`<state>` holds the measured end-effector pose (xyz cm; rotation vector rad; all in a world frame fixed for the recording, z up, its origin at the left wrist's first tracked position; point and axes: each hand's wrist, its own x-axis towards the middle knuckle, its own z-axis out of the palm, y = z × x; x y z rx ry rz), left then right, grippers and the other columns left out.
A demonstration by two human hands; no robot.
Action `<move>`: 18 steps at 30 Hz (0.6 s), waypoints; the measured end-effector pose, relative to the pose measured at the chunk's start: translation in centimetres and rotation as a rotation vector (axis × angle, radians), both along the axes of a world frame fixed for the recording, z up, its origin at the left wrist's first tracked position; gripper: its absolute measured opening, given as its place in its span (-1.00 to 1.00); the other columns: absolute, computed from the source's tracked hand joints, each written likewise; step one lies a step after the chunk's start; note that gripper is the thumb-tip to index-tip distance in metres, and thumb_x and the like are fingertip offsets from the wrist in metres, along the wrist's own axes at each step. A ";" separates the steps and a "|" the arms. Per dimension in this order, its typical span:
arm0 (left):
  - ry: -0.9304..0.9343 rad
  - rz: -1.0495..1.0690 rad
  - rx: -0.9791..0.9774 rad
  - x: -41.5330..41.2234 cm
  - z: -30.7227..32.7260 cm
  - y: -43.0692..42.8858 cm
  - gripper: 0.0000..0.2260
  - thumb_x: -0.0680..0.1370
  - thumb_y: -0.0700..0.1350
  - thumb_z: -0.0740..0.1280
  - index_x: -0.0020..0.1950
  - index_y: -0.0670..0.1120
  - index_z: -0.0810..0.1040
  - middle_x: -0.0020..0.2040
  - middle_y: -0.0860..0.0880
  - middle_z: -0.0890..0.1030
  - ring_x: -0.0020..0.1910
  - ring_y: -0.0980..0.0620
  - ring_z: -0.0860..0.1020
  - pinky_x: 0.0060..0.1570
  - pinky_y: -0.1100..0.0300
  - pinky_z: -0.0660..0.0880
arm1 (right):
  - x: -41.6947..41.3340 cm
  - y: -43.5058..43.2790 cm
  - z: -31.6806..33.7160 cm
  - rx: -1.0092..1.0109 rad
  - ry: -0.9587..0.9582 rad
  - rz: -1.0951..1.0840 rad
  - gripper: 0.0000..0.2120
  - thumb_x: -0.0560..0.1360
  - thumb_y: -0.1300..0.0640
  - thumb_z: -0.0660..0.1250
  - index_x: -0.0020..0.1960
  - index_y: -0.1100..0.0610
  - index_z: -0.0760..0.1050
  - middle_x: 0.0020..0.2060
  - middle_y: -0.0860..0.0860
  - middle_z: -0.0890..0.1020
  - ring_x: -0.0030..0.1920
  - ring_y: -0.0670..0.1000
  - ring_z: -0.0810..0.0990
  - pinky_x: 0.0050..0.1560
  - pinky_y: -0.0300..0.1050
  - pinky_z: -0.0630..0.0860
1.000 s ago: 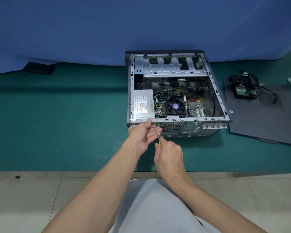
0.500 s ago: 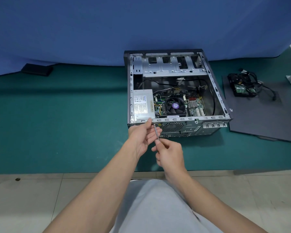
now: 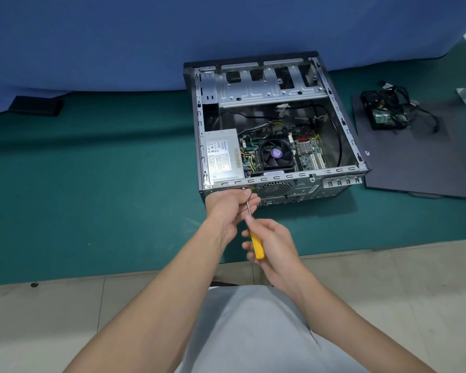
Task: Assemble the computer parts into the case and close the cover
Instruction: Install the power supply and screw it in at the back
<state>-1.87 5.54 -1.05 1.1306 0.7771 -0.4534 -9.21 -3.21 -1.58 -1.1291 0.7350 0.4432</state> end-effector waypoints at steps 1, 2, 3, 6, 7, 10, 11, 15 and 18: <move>-0.002 0.005 0.004 0.0 -0.1 0.0 -0.95 0.49 -0.35 0.41 -0.08 -0.32 0.59 -0.29 -0.17 0.69 -0.31 -0.01 0.69 -0.34 0.25 0.61 | -0.1 0.1 -0.1 -0.108 -0.014 0.022 -0.81 0.50 0.09 0.40 -0.02 0.21 0.54 -0.30 0.06 0.60 -0.44 -0.06 0.51 -0.49 -0.21 0.40; -0.006 0.011 0.006 0.0 -0.2 0.0 -0.93 0.47 -0.34 0.43 -0.09 -0.31 0.59 -0.30 -0.15 0.69 -0.32 0.00 0.68 -0.32 0.26 0.61 | -0.1 0.3 -0.1 -0.170 -0.021 0.029 -0.84 0.52 0.11 0.38 -0.04 0.21 0.55 -0.31 0.05 0.58 -0.45 -0.07 0.49 -0.50 -0.22 0.38; -0.008 0.017 0.007 0.0 -0.2 0.0 -0.91 0.46 -0.33 0.45 -0.08 -0.31 0.59 -0.31 -0.15 0.68 -0.32 0.01 0.68 -0.33 0.26 0.61 | 0.0 0.4 -0.1 -0.171 -0.020 0.020 -0.84 0.55 0.12 0.33 -0.07 0.23 0.56 -0.34 0.05 0.56 -0.46 -0.08 0.46 -0.51 -0.23 0.36; -0.009 0.010 -0.030 0.0 -0.1 -0.1 -0.84 0.48 -0.31 0.44 0.01 -0.34 0.57 -0.29 -0.14 0.68 -0.31 0.02 0.68 -0.34 0.28 0.59 | 0.4 0.4 0.1 0.230 0.066 -0.104 -0.75 0.62 0.13 0.19 -0.10 0.29 0.50 -0.40 0.04 0.46 -0.53 -0.10 0.31 -0.60 -0.30 0.17; -0.005 -0.007 -0.056 0.1 0.0 0.0 -0.84 0.50 -0.30 0.41 0.03 -0.35 0.56 -0.27 -0.15 0.69 -0.29 0.01 0.68 -0.33 0.27 0.60 | 0.6 0.3 0.2 0.399 0.112 -0.145 -0.73 0.62 0.12 0.16 -0.11 0.28 0.48 -0.42 0.04 0.44 -0.56 -0.11 0.26 -0.62 -0.31 0.12; 0.007 -0.055 -0.115 0.3 0.2 0.2 -0.88 0.56 -0.29 0.34 0.03 -0.34 0.55 -0.20 -0.19 0.70 -0.24 -0.05 0.70 -0.28 0.25 0.62 | 0.9 0.1 -0.1 0.618 0.177 -0.198 -0.72 0.60 0.07 0.16 -0.14 0.26 0.45 -0.43 0.05 0.40 -0.61 -0.13 0.22 -0.66 -0.33 0.12; 0.012 -0.046 -0.119 0.4 0.3 0.3 -0.90 0.56 -0.31 0.33 0.01 -0.35 0.55 -0.21 -0.20 0.69 -0.24 -0.06 0.70 -0.29 0.25 0.62 | 0.8 0.2 -0.1 0.609 0.178 -0.198 -0.72 0.59 0.05 0.19 -0.14 0.25 0.46 -0.42 0.06 0.41 -0.60 -0.12 0.26 -0.65 -0.33 0.16; 0.019 0.027 -0.091 0.2 0.2 0.1 -0.96 0.53 -0.34 0.35 -0.08 -0.33 0.55 -0.30 -0.18 0.68 -0.31 -0.02 0.68 -0.32 0.29 0.60 | -0.1 -0.1 -0.4 0.222 0.095 -0.038 -0.81 0.48 0.08 0.39 -0.14 0.21 0.50 -0.37 0.08 0.53 -0.46 -0.04 0.47 -0.48 -0.23 0.39; 0.008 0.071 -0.064 0.2 -0.1 -0.4 -0.91 0.50 -0.33 0.40 -0.04 -0.34 0.56 -0.29 -0.17 0.68 -0.29 -0.02 0.69 -0.31 0.29 0.59 | 0.0 -0.6 -0.6 0.132 0.062 0.016 -0.84 0.54 0.12 0.33 -0.14 0.21 0.53 -0.36 0.06 0.54 -0.42 -0.06 0.47 -0.43 -0.22 0.39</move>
